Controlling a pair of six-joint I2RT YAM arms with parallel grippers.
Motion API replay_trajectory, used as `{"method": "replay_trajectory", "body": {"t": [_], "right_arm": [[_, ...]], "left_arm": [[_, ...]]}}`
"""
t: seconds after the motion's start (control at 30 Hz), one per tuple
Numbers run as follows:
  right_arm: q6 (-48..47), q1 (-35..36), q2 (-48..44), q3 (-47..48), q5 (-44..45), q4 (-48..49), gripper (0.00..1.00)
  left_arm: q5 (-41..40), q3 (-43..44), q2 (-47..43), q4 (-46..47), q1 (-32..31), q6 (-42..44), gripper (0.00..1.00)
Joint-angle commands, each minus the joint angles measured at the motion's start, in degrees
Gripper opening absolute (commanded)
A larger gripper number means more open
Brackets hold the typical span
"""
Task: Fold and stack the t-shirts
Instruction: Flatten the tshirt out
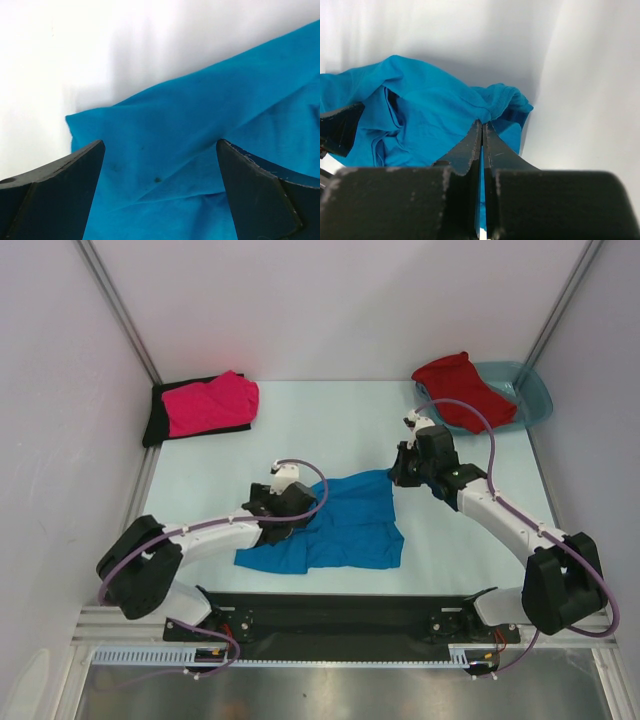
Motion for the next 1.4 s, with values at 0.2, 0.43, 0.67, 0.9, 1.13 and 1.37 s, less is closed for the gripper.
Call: {"method": "replay_trajectory", "body": {"t": [0.2, 0.43, 0.67, 0.9, 1.13, 1.37], "right_arm": [[-1.4, -0.6, -1.0, 2.1, 1.1, -0.2, 0.00], [-2.3, -0.8, -4.0, 3.7, 2.3, -2.9, 0.00], [-2.9, -0.7, -10.4, 5.8, 4.7, -7.0, 0.00], [-2.9, -0.7, -17.3, 7.5, 5.1, -11.5, 0.00], [-2.8, -0.5, -23.9, 9.1, 7.6, -15.9, 0.00], [-2.6, -0.3, -29.7, 12.4, 10.9, -20.7, 0.00]], "left_arm": [[-5.6, -0.3, 3.4, -1.0, -0.5, -0.4, 0.41], [-5.8, 0.3, 3.6, -0.9, -0.5, 0.5, 0.00], [-5.7, 2.8, -9.3, -5.7, -0.5, 2.9, 0.00], [-2.7, 7.9, -23.8, -11.0, -0.5, 5.0, 0.00], [-1.5, 11.8, -30.9, -18.1, -0.5, 5.1, 0.00], [2.1, 17.6, -34.9, -21.9, -0.5, 7.4, 0.00]]}}
